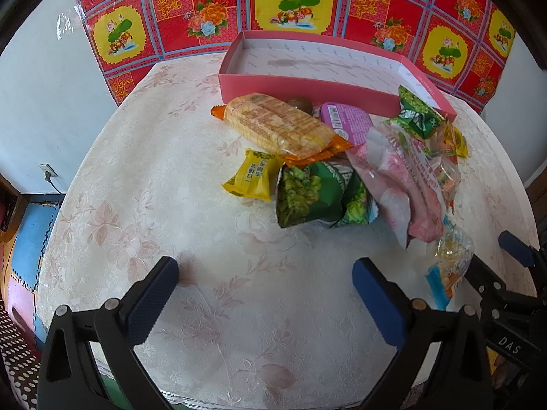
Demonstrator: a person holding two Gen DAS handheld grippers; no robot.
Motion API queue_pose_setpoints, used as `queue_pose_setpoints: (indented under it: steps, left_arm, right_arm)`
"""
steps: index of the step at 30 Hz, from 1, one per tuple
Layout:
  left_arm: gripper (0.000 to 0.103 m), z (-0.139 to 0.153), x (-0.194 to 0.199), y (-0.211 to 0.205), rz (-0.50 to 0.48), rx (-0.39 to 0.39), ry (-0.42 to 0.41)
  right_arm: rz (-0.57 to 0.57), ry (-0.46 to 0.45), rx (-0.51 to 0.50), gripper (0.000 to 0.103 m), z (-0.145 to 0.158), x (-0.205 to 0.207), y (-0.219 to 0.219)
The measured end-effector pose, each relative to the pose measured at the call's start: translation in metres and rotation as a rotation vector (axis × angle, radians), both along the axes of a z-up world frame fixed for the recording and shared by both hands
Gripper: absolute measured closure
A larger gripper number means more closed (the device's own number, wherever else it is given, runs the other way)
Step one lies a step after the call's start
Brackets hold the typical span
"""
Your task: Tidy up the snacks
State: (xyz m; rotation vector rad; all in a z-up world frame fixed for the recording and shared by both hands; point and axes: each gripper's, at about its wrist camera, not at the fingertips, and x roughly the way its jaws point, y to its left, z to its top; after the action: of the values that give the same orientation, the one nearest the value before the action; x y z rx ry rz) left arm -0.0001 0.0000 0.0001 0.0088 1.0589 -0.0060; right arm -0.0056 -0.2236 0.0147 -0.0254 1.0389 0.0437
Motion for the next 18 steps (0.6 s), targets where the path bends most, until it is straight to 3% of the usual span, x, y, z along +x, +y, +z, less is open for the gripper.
queue_pose_setpoints:
  steps: [18]
  left_arm:
    - [0.0,0.0001,0.0001,0.0,-0.003,0.0,-0.003]
  right_arm:
    - [0.0,-0.005,0.002,0.008,-0.0008,-0.0007,-0.0006]
